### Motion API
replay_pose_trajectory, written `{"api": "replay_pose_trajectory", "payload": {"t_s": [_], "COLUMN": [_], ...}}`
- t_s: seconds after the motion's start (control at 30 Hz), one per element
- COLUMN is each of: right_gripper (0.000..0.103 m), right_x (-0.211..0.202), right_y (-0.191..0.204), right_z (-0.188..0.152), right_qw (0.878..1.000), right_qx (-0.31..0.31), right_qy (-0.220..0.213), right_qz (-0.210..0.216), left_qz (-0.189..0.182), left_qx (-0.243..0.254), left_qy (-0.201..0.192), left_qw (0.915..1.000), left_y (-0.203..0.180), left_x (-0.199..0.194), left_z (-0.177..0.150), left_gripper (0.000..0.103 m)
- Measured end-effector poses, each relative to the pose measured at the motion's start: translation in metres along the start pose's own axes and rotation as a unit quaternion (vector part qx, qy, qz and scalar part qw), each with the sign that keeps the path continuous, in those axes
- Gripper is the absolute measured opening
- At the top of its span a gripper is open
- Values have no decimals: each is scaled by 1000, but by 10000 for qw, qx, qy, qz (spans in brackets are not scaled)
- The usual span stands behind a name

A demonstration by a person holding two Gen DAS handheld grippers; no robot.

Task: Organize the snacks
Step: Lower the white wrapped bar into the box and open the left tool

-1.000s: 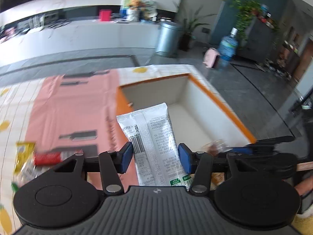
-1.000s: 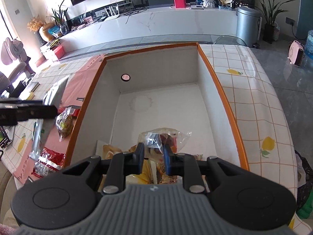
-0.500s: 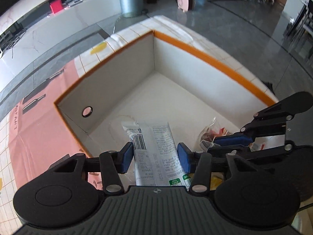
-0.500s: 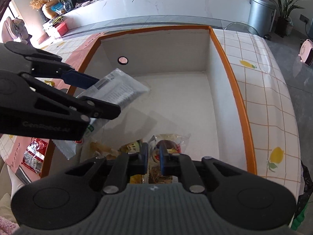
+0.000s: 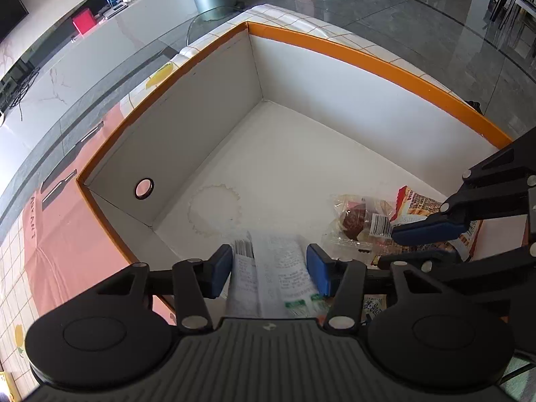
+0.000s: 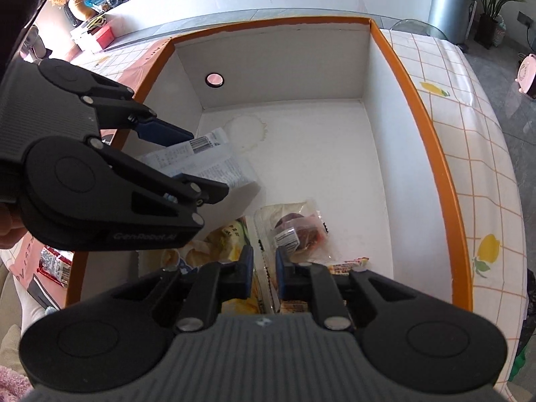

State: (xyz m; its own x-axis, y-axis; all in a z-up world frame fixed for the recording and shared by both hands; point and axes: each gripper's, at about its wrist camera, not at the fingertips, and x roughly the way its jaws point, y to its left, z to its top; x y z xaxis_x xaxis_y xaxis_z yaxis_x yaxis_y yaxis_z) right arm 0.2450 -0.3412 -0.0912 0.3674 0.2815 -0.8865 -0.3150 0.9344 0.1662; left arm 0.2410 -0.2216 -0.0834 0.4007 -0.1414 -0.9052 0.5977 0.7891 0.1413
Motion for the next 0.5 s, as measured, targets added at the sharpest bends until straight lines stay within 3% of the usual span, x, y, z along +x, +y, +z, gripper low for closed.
{"api": "replay_pose_trajectory", "payload": {"t_s": [0.03,0.27,0.5], "right_gripper": [22,34,45], "right_x": [-2,-28,-59], "right_y": [1,15,40], "right_z": [0,-7,-15], "right_qw": [10000,9997,9979], "right_qx": [0,26,289], "right_qy": [-18,-216,-557], "right_qz": [5,-88,-155], "left_qz": [-20,-144,-169], "left_qx": [-24,-277,-791], "left_qy": [-56,-568,-1097], "left_qw": [10000,9979,9907], "left_y": [1,11,30], "left_x": [-2,-44,-100], "left_z": [0,-10,-45], "left_gripper": [62,69,69]}}
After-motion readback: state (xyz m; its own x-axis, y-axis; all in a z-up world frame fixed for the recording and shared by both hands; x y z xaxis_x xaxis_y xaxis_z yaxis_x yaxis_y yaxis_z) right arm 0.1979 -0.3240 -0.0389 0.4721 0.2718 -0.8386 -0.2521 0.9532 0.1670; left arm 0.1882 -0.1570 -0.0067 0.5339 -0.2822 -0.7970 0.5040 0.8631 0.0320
